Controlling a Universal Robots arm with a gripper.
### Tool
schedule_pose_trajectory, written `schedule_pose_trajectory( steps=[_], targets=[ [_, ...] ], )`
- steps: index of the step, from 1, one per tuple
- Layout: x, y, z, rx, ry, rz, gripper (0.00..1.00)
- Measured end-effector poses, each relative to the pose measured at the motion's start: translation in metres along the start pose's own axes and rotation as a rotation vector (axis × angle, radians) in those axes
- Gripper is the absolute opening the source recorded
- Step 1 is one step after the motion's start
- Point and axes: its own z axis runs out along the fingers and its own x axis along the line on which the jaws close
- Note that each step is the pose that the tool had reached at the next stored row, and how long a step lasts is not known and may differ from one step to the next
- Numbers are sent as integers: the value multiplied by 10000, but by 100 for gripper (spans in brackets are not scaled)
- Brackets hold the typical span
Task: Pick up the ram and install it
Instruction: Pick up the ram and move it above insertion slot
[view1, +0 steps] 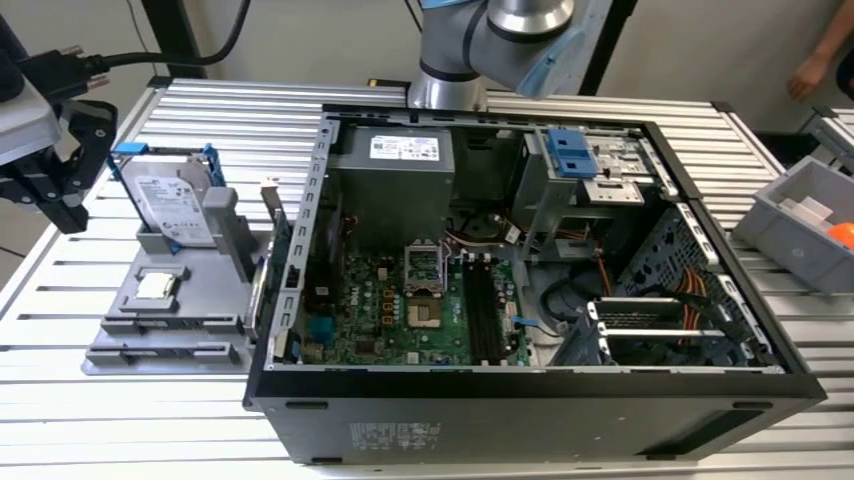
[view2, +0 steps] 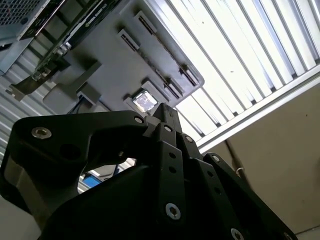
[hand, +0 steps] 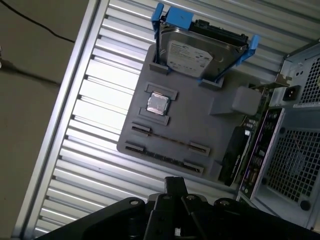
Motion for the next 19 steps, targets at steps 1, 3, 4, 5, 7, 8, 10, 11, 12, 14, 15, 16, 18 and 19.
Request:
schedule_pose_trajectory(
  steps=[1, 3, 4, 5, 7, 8, 10, 11, 12, 14, 15, 16, 18, 19],
  targets=[
    [0, 0, 0, 0, 1, -13, 0],
    [0, 0, 0, 0, 2, -39, 0],
    [0, 0, 0, -1, 3, -52, 0],
    [0, 0, 0, -1, 3, -65, 0],
    [0, 0, 0, -1, 4, -90, 0],
    [0, 0, 0, -1, 5, -101, 0],
    [0, 0, 0, -2, 6, -126, 0],
    [0, 0, 0, -1, 7, -138, 0],
    [0, 0, 0, -2, 7, -150, 0],
    [0, 0, 0, -2, 9, -176, 0],
    [0, 0, 0, -2, 9, -188, 0],
    [0, 0, 0, -2, 10, -199, 0],
    [0, 0, 0, -3, 10, -220, 0],
    [0, 0, 0, -3, 11, -231, 0]
  ],
)
